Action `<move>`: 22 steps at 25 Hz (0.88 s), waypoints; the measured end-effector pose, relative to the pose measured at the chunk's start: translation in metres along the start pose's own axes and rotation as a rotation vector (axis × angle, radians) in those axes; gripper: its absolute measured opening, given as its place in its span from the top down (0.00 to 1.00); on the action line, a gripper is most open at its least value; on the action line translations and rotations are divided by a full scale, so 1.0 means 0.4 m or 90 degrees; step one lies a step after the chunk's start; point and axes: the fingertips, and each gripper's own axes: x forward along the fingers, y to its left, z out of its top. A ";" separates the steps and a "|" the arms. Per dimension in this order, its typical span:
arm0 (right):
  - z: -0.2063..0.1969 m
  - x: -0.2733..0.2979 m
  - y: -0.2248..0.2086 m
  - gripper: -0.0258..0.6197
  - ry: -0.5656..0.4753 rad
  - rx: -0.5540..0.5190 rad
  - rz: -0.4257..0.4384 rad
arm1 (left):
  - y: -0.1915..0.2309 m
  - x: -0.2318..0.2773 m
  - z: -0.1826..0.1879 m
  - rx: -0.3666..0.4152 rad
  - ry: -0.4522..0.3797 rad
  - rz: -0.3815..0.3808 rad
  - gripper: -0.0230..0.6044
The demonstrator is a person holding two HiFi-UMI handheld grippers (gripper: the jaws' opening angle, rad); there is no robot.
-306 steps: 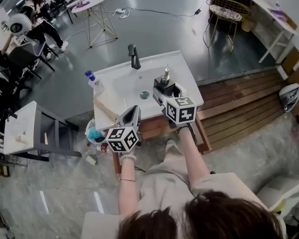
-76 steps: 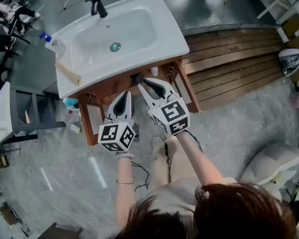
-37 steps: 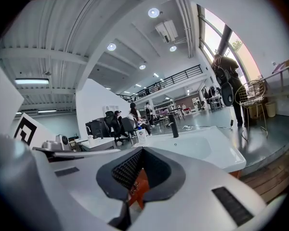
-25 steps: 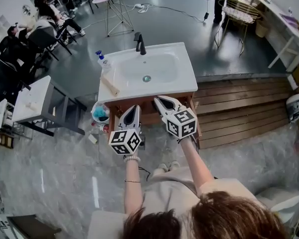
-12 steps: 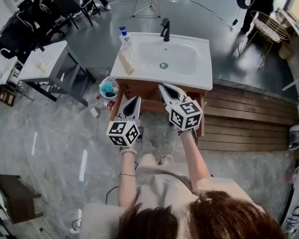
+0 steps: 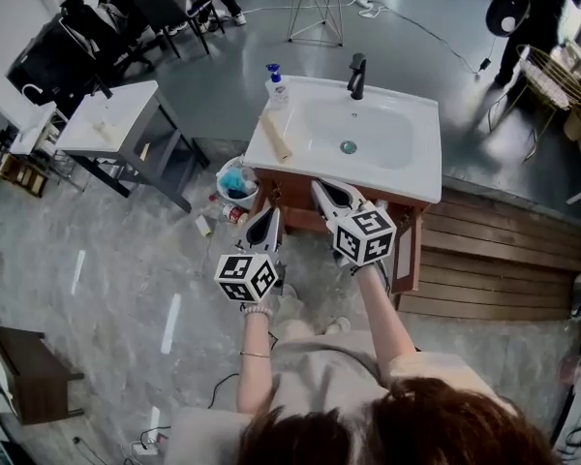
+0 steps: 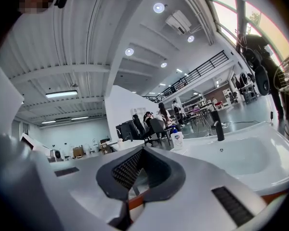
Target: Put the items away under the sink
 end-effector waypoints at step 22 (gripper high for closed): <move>0.015 0.295 -0.106 0.93 0.004 0.013 -0.059 | 0.227 0.255 0.084 0.018 0.038 -0.095 0.96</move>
